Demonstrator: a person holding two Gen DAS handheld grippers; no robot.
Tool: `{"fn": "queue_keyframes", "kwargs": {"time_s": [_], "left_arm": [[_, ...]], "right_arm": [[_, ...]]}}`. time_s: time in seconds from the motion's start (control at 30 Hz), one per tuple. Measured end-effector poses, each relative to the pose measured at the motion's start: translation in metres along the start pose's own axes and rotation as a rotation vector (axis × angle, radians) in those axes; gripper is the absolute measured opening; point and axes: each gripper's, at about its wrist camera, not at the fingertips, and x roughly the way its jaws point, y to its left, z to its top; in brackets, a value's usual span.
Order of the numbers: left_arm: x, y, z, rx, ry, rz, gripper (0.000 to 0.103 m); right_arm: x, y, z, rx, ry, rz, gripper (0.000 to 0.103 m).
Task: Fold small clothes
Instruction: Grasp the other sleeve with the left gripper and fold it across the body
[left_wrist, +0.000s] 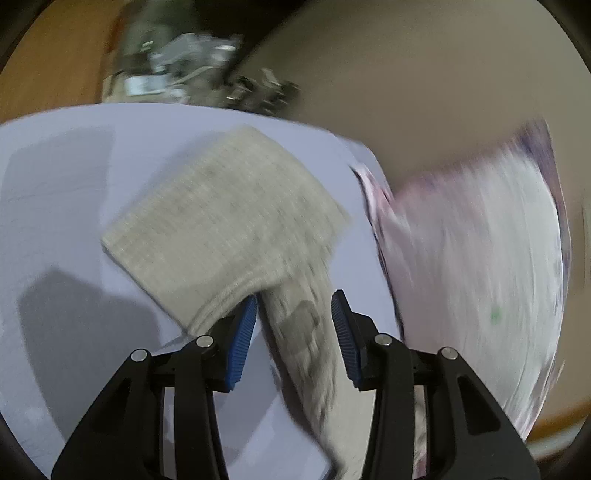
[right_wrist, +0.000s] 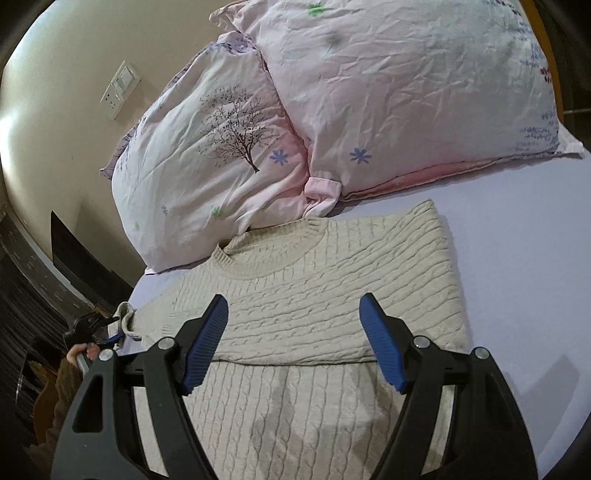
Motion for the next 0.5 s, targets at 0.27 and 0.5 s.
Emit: {"fn": "queue_keyframes", "kwargs": {"time_s": [0.27,0.5], "left_arm": [[-0.018,0.022,0.023,-0.073,-0.179,0.071,0.0],[-0.056,-0.034,0.032,0.178,-0.31,0.022,0.0]], "right_arm": [[0.009,-0.001,-0.005,0.007,0.026,0.015,0.075],[0.01,0.009,-0.011,-0.027,0.034,0.049,0.076]]}}
